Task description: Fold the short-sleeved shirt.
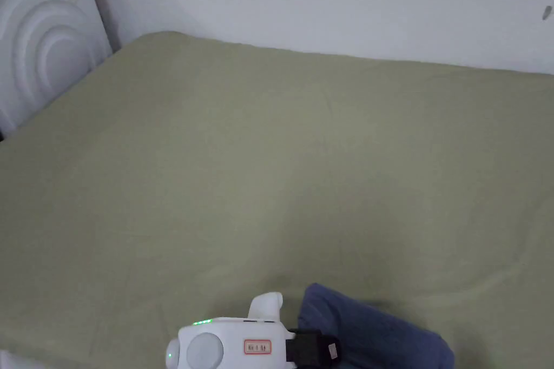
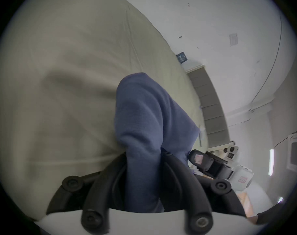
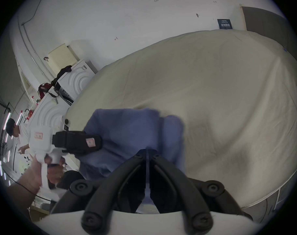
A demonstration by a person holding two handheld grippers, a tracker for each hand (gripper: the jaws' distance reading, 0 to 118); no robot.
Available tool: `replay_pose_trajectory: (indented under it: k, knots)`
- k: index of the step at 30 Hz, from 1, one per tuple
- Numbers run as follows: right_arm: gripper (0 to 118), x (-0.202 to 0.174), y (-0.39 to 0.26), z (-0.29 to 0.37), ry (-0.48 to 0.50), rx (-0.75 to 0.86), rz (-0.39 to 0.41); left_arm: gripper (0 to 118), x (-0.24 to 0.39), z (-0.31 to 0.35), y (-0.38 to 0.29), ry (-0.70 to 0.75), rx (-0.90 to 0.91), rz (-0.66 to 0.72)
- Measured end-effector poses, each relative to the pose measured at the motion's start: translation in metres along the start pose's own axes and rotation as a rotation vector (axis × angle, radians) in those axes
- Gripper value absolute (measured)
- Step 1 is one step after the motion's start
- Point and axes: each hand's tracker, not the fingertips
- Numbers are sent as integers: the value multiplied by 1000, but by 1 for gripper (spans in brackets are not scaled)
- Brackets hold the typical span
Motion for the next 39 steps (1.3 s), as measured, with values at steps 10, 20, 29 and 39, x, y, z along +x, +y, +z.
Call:
replay_pose_trajectory:
  k: [10, 20, 29, 39]
  knots:
    - [7, -60, -11, -8, -13, -8, 94, 21, -187, 210, 85, 346, 102, 78]
    - [7, -115, -18, -22, 15, -37, 144, 69, -261, 273, 109, 282, 147, 117]
    - [7, -117, -10, -2, 31, 15, 183, 99, -203, 354, 90, 535, 317, 1]
    - [7, -100, 26, 61, 9, 207, 253, 4, -59, 281, 21, 659, 402, -121]
